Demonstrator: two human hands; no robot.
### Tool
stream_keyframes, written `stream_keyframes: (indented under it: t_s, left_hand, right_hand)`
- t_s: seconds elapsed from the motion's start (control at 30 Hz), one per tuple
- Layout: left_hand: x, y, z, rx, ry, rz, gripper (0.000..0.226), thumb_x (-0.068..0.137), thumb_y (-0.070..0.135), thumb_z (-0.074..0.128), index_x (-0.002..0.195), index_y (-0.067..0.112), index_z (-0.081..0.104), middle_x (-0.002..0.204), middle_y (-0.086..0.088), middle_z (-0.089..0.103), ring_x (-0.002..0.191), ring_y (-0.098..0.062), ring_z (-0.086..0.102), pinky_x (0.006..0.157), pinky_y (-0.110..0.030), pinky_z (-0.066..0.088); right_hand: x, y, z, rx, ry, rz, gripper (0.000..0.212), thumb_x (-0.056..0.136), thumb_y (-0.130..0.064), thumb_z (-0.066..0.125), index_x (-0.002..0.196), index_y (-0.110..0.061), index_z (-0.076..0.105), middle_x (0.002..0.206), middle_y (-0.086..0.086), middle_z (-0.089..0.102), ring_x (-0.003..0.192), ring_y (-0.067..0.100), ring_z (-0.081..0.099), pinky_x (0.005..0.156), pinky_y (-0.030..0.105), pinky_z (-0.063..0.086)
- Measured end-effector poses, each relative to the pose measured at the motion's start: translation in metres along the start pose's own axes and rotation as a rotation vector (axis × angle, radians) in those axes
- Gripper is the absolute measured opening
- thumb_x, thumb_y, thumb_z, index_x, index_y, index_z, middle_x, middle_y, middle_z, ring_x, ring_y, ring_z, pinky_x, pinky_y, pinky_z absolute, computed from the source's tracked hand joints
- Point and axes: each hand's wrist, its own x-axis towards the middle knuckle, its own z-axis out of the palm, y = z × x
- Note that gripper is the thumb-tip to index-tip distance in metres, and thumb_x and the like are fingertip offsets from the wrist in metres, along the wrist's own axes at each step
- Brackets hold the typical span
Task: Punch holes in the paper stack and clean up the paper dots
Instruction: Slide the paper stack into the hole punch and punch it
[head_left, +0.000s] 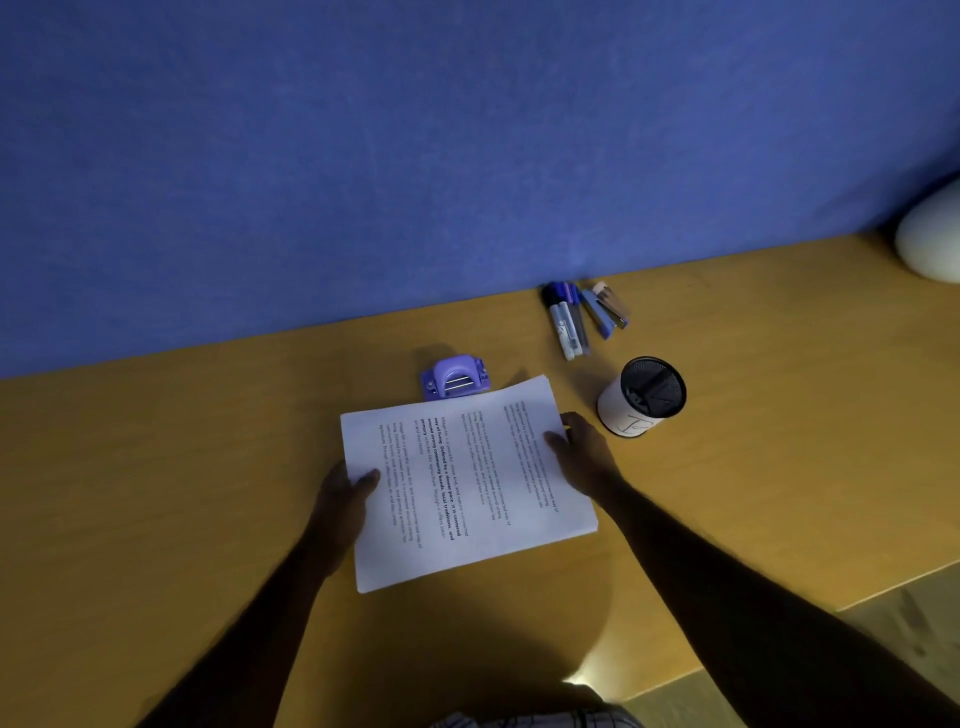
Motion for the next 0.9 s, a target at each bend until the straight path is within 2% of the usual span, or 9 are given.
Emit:
stream_keyframes:
  t_s: [0.1,0.2,0.27,0.33,0.43,0.57,0.77,0.9]
  left_hand:
    - [-0.001,0.000,0.002,0.030,0.005,0.020,0.023,0.096,0.012,0.054,0.118,0.015,0.058,0.105,-0.008,0.070,0.092,-0.026,0.069,0.073,-0.036,0.055]
    - [0.001,-0.002,0.003,0.091,0.022,0.033,0.030,0.094,0.011,0.058,0.123,0.013,0.053,0.108,-0.007,0.067,0.095,-0.025,0.068,0.072,-0.034,0.055]
    - [0.002,-0.004,0.003,0.124,0.035,0.029,0.037,0.093,0.015,0.060,0.128,0.013,0.047,0.111,-0.008,0.065,0.096,-0.025,0.067,0.077,-0.040,0.057]
    - [0.003,-0.005,0.003,0.131,0.050,0.040,0.039,0.094,0.018,0.059,0.130,0.015,0.044,0.111,-0.007,0.064,0.093,-0.023,0.067,0.074,-0.037,0.056]
    - [0.001,-0.006,0.004,0.144,0.086,0.054,0.035,0.096,0.019,0.056,0.129,0.015,0.045,0.109,-0.007,0.064,0.089,-0.020,0.067,0.067,-0.029,0.053]
    - [0.000,-0.005,0.007,0.155,0.100,0.058,0.033,0.096,0.017,0.055,0.128,0.015,0.046,0.109,-0.006,0.064,0.090,-0.018,0.066,0.066,-0.027,0.052]
    - [-0.002,-0.002,0.005,0.156,0.079,0.061,0.033,0.096,0.017,0.055,0.128,0.013,0.047,0.108,-0.006,0.065,0.090,-0.019,0.067,0.067,-0.027,0.053]
    - [-0.003,0.000,0.005,0.149,0.089,0.062,0.032,0.096,0.016,0.055,0.127,0.013,0.047,0.107,-0.005,0.064,0.089,-0.016,0.066,0.066,-0.027,0.051]
  right_hand:
    - [0.002,-0.001,0.003,-0.016,0.027,0.022,0.032,0.096,-0.025,0.053,0.123,-0.010,0.055,0.115,0.010,0.066,0.087,0.022,0.059,0.070,0.029,0.043]
    - [0.003,-0.002,0.004,-0.027,0.039,0.011,0.028,0.096,-0.023,0.051,0.120,-0.009,0.056,0.105,0.006,0.063,0.088,0.025,0.060,0.068,0.029,0.045]
    - [0.003,-0.001,0.004,-0.029,0.056,-0.005,0.020,0.097,-0.022,0.050,0.111,-0.011,0.058,0.092,-0.001,0.060,0.080,0.021,0.059,0.056,0.024,0.040]
    - [0.003,-0.002,0.004,-0.017,0.070,-0.008,0.010,0.097,-0.023,0.049,0.097,-0.017,0.057,0.079,-0.008,0.056,0.068,0.010,0.056,0.048,0.020,0.034]
    - [0.002,-0.002,0.004,0.009,0.094,-0.037,0.020,0.097,-0.021,0.050,0.078,-0.026,0.047,0.070,-0.009,0.052,0.060,0.002,0.051,0.043,0.013,0.032]
    - [0.004,0.000,0.004,0.073,0.096,-0.024,0.018,0.096,-0.021,0.051,0.078,-0.020,0.051,0.071,-0.003,0.053,0.063,0.010,0.051,0.051,0.025,0.034]
    - [0.006,0.005,0.001,0.131,0.077,-0.028,0.016,0.097,-0.023,0.051,0.081,-0.023,0.053,0.075,-0.002,0.057,0.068,0.013,0.056,0.056,0.027,0.040]
    - [0.005,0.008,0.001,0.169,0.072,-0.034,0.011,0.096,-0.019,0.052,0.089,-0.012,0.057,0.082,0.008,0.061,0.077,0.025,0.060,0.067,0.038,0.048]
